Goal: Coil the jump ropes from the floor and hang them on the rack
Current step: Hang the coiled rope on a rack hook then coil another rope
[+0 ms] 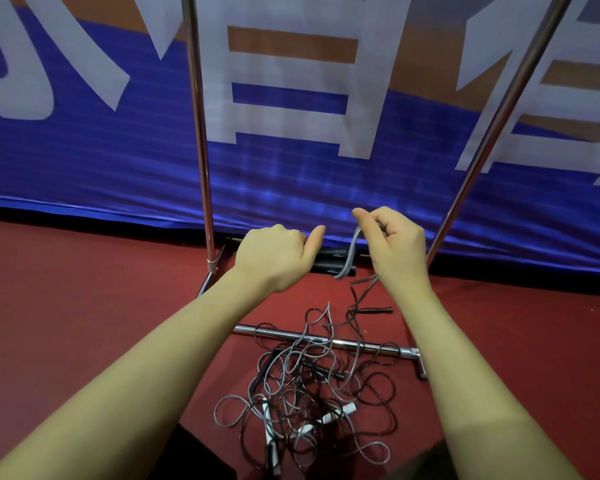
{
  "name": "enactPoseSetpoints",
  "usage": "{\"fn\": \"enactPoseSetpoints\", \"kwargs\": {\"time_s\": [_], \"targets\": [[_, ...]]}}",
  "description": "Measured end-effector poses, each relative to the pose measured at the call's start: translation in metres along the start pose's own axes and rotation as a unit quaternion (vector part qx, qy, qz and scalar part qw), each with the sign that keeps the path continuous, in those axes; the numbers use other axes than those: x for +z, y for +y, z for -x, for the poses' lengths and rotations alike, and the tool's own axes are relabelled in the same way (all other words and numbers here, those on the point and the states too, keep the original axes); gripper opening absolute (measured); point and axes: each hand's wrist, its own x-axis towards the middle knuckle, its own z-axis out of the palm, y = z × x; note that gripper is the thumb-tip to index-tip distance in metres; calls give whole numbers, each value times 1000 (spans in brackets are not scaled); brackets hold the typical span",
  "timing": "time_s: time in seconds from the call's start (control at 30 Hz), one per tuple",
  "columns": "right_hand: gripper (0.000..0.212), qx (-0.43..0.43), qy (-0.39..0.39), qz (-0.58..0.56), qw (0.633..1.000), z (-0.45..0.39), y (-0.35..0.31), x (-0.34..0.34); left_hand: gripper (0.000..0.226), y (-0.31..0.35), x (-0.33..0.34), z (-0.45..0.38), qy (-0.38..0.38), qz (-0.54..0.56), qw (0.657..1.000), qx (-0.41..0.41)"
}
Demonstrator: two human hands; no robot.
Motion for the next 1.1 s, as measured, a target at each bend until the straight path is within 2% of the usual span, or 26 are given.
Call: {"fn": "enactPoseSetpoints", "kwargs": {"time_s": [0.2, 0.3, 0.37, 0.5, 0.7, 0.87, 1.0, 1.1], "targets": [[44, 109, -8, -74, 991, -1, -4, -5, 40, -5, -3, 4, 28, 57, 992, 108], [48, 129, 1, -101, 987, -1, -3, -3, 48, -4, 1, 5, 47, 58, 984, 163], [47, 136, 8, -116, 984, 0, -1, -1, 51, -3, 2, 4, 72, 48, 981, 172], [51, 157, 15, -160, 975, 4, 0, 6, 46, 0, 4, 4, 162, 26, 976, 145], [41, 192, 27, -218, 957, 3, -2, 13, 48, 7, 3, 3, 181, 5, 977, 116], [43, 195, 63, -227, 952, 3, 1, 17, 44, 15, 5, 4, 155, 2, 985, 80], [39, 197, 62, -225, 952, 0, 2, 18, 43, 20, 2, 4, 72, 39, 997, 7], [40, 194, 52, -211, 957, -2, 0, 15, 45, 17, -4, 4, 84, 43, 995, 23]]}}
